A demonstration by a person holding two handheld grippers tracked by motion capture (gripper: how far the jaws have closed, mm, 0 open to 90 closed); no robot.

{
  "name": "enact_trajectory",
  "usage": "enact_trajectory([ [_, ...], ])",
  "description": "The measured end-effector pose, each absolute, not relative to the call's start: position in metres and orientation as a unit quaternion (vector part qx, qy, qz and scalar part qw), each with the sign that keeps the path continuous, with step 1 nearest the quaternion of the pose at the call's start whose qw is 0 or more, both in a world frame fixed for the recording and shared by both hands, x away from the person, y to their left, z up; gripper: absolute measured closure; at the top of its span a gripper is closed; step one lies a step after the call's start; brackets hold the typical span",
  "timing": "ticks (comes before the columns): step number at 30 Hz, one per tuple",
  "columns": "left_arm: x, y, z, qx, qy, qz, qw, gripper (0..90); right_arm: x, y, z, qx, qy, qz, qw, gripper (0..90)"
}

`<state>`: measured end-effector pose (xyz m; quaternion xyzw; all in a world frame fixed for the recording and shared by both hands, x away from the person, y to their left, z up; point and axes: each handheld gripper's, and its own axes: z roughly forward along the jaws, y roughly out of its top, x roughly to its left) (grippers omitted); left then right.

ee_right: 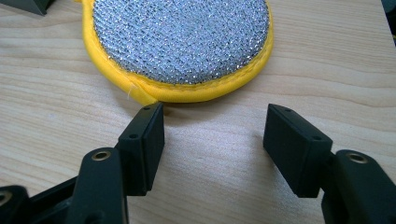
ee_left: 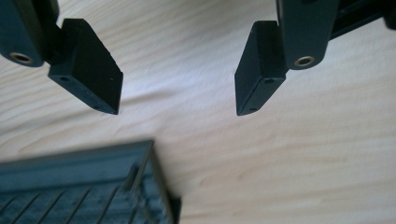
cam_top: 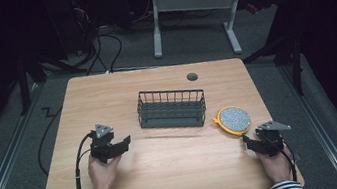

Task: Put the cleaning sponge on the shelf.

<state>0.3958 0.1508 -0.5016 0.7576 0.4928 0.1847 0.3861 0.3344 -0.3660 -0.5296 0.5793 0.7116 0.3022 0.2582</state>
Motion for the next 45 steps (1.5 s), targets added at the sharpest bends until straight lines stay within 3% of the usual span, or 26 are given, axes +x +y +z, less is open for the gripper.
enact_trajectory([
  [14, 0.394, 0.154, -0.536, 0.766, 0.497, 0.216, 0.346, 31.9, 0.333, -0.364, -0.526, 0.57, 0.728, 0.302, 0.233, 36.3],
  [22, 0.393, 0.153, -0.536, 0.767, 0.497, 0.216, 0.345, 30.3, 0.329, -0.37, -0.496, 0.56, 0.712, 0.359, 0.224, 36.3],
  [34, 0.393, 0.153, -0.536, 0.766, 0.497, 0.216, 0.345, 30.1, 0.375, -0.383, -0.478, 0.568, 0.703, 0.371, 0.212, 31.6],
  [45, 0.393, 0.153, -0.536, 0.766, 0.498, 0.217, 0.344, 30.2, 0.413, -0.38, -0.482, 0.561, 0.724, 0.349, 0.202, 34.9],
])
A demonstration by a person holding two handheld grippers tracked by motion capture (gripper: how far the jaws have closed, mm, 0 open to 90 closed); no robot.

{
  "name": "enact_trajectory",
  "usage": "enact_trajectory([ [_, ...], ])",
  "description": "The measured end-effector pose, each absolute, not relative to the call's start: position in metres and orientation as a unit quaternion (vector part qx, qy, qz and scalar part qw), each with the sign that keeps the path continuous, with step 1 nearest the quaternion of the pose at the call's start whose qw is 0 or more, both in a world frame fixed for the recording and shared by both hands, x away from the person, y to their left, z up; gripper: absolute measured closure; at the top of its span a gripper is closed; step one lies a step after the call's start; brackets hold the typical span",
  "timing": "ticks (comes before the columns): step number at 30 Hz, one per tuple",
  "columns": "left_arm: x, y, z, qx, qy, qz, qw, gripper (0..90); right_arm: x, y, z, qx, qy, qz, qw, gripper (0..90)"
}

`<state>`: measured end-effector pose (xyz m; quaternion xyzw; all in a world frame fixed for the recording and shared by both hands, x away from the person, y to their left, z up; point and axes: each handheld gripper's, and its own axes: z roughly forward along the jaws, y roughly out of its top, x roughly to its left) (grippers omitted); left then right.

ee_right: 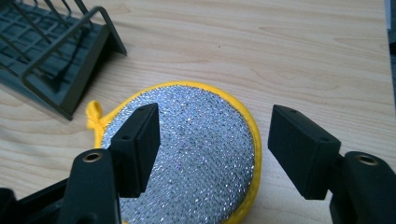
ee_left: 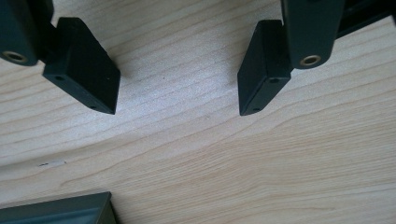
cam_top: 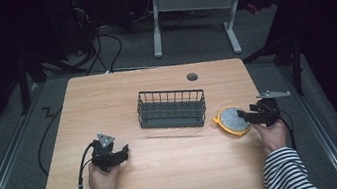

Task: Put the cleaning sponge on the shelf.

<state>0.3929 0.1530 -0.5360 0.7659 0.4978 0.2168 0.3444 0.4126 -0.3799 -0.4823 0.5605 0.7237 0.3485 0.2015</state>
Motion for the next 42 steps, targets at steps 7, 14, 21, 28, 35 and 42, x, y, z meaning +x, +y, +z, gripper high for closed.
enact_trajectory([
  [7, 0.393, 0.153, -0.536, 0.766, 0.498, 0.217, 0.344, 30.1, 0.426, -0.378, -0.487, 0.56, 0.741, 0.318, 0.191, 36.8],
  [14, 0.393, 0.153, -0.536, 0.766, 0.498, 0.217, 0.344, 30.1, 0.432, -0.38, -0.488, 0.565, 0.748, 0.301, 0.175, 37.1],
  [21, 0.393, 0.153, -0.536, 0.766, 0.498, 0.217, 0.344, 30.2, 0.44, -0.379, -0.482, 0.568, 0.761, 0.277, 0.149, 37.2],
  [28, 0.393, 0.153, -0.536, 0.766, 0.498, 0.217, 0.344, 30.2, 0.448, -0.374, -0.483, 0.564, 0.776, 0.247, 0.135, 36.7],
  [35, 0.393, 0.153, -0.536, 0.766, 0.498, 0.217, 0.344, 30.2, 0.456, -0.374, -0.486, 0.563, 0.784, 0.239, 0.108, 38.2],
  [42, 0.393, 0.153, -0.536, 0.766, 0.498, 0.217, 0.344, 30.2, 0.46, -0.378, -0.488, 0.565, 0.786, 0.236, 0.084, 46.4],
])
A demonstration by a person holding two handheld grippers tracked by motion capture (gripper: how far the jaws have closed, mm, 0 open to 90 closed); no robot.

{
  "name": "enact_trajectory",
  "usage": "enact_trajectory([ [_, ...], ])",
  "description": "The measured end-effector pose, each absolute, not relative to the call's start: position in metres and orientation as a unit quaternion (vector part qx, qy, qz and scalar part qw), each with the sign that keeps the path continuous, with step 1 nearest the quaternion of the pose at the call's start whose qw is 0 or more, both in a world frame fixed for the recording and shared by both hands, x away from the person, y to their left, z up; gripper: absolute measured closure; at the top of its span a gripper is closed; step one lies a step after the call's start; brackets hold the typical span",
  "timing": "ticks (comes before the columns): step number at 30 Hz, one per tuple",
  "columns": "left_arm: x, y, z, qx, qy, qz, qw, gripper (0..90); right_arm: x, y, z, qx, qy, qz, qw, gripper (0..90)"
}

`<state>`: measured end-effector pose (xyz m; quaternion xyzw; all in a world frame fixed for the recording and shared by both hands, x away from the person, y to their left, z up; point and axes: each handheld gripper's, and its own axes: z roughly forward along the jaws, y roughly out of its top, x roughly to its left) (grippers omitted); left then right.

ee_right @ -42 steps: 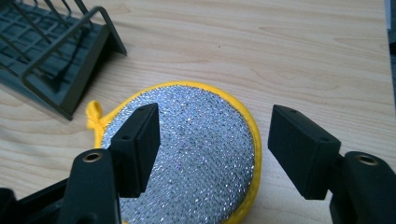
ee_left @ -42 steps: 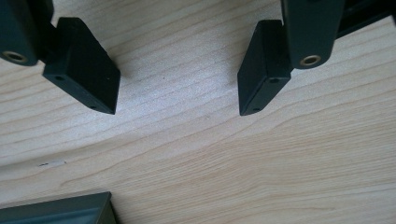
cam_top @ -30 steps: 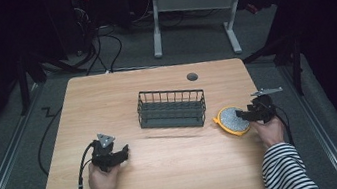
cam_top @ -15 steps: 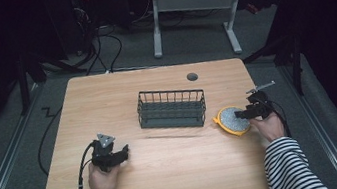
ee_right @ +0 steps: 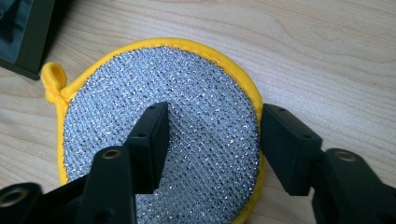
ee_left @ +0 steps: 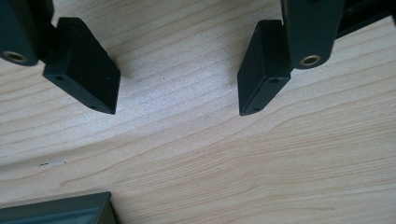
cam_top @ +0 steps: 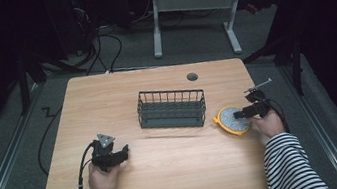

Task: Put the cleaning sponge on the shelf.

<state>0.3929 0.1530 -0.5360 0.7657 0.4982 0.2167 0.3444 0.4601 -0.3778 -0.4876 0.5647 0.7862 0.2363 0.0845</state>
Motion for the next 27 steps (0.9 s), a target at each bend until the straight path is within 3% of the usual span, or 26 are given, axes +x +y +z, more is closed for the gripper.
enact_trajectory([
  [14, 0.3928, 0.153, -0.5361, 0.766, 0.498, 0.217, 0.344, 30.2, 0.459, -0.3795, -0.4844, 0.543, 0.803, 0.225, 0.099, 82.8],
  [27, 0.3929, 0.153, -0.536, 0.766, 0.498, 0.217, 0.345, 30.2, 0.4539, -0.3766, -0.4808, 0.526, 0.81, 0.234, 0.113, 88.0],
])
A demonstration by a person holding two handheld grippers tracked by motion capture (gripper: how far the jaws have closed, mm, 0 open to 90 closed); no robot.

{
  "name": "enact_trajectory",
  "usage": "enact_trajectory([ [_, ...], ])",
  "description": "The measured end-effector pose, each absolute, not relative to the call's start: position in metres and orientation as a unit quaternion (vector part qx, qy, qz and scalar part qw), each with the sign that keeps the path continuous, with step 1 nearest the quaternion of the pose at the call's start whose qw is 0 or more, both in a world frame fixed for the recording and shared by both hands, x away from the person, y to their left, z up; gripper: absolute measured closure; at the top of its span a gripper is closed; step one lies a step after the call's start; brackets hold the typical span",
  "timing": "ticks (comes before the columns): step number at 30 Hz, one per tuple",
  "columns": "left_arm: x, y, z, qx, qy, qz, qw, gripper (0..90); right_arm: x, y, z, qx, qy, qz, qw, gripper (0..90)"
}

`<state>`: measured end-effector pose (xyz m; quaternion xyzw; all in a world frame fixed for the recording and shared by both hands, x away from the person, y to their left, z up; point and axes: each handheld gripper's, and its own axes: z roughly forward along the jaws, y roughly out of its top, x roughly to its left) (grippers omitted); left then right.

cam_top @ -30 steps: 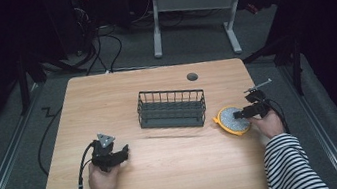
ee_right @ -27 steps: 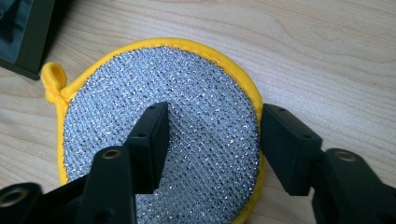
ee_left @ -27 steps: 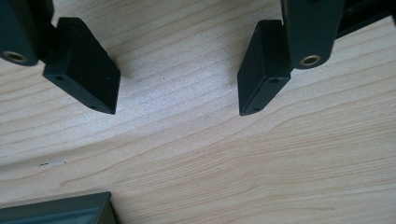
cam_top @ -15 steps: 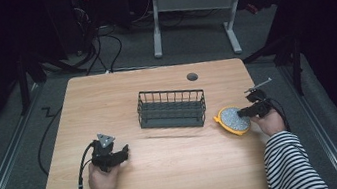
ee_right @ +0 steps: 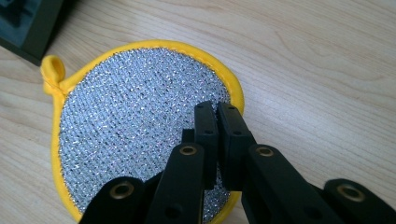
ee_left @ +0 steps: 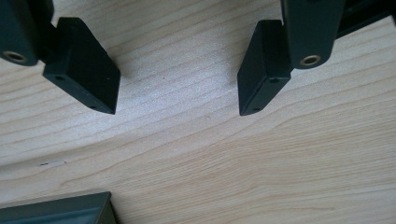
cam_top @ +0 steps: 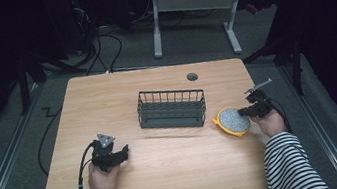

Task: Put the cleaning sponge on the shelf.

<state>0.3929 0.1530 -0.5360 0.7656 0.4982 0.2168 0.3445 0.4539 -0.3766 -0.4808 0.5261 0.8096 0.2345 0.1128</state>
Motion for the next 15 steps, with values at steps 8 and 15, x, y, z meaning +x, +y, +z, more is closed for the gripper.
enact_trajectory([
  [8, 0.393, 0.153, -0.536, 0.766, 0.498, 0.217, 0.344, 30.2, 0.448, -0.377, -0.477, 0.518, 0.807, 0.26, 0.112, 88.4],
  [15, 0.393, 0.153, -0.536, 0.765, 0.498, 0.217, 0.344, 30.2, 0.437, -0.378, -0.465, 0.501, 0.811, 0.27, 0.135, 88.5],
])
